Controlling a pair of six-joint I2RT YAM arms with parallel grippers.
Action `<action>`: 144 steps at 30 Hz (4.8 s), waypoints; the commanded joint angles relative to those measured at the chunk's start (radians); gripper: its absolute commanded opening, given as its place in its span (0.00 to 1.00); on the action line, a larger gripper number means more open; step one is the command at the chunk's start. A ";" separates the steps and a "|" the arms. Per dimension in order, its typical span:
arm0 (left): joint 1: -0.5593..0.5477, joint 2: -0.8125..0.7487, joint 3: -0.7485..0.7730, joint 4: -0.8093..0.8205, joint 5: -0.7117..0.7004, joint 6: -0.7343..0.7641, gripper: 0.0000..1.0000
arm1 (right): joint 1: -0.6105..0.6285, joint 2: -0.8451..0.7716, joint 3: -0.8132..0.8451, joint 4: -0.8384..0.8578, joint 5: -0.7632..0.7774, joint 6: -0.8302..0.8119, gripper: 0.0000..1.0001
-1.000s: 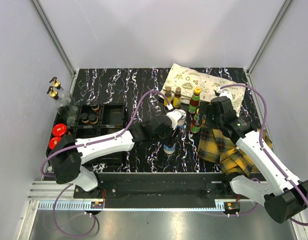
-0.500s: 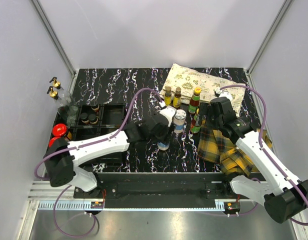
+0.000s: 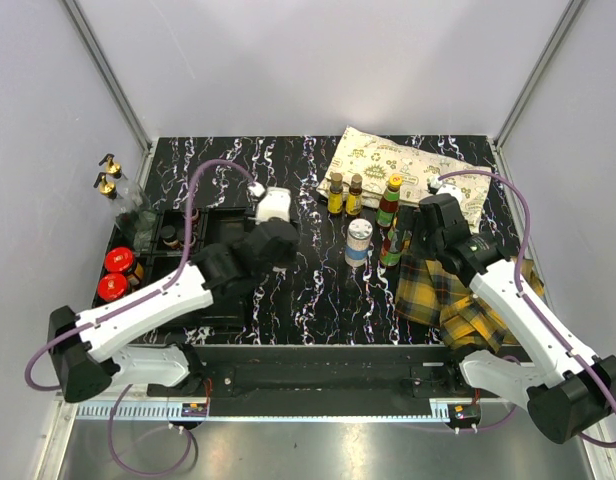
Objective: Organize the condiment bottles
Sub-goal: Place the bottle in the storage box, then pick up the bottle from the center of the board.
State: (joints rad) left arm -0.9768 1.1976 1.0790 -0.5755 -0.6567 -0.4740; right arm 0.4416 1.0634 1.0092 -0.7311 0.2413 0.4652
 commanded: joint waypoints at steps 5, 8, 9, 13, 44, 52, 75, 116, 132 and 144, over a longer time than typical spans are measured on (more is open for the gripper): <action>0.213 -0.245 -0.027 -0.078 -0.133 -0.078 0.00 | 0.003 0.003 0.003 0.016 -0.016 0.013 1.00; 0.308 -0.324 -0.036 -0.080 -0.115 -0.061 0.00 | 0.003 0.003 0.005 0.018 -0.014 0.015 1.00; 0.331 -0.342 -0.048 -0.089 -0.113 -0.060 0.00 | 0.003 0.006 0.005 0.018 -0.013 0.013 1.00; 0.446 -0.388 -0.082 -0.135 -0.126 -0.089 0.00 | 0.003 0.015 0.008 0.019 -0.019 0.016 1.00; 0.892 -0.316 -0.327 0.048 -0.031 -0.140 0.00 | 0.003 0.033 0.020 0.019 -0.014 -0.002 1.00; 0.928 -0.274 -0.363 0.132 0.061 -0.143 0.00 | 0.003 0.030 0.006 0.019 -0.016 0.009 1.00; 0.934 -0.251 -0.312 0.020 0.077 -0.149 0.99 | 0.005 0.030 0.002 0.021 -0.011 0.012 1.00; 0.184 0.385 0.346 0.292 0.618 0.248 0.99 | -0.130 0.043 0.019 0.001 -0.128 0.064 1.00; 0.128 0.665 0.532 0.295 0.689 0.261 0.99 | -0.145 0.017 -0.003 -0.001 -0.134 0.062 1.00; 0.116 0.697 0.516 0.278 0.660 0.248 0.84 | -0.146 0.021 -0.003 -0.001 -0.143 0.067 1.00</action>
State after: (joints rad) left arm -0.8524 1.8889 1.5692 -0.3275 0.0166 -0.2272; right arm 0.3004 1.1004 1.0069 -0.7315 0.1108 0.5217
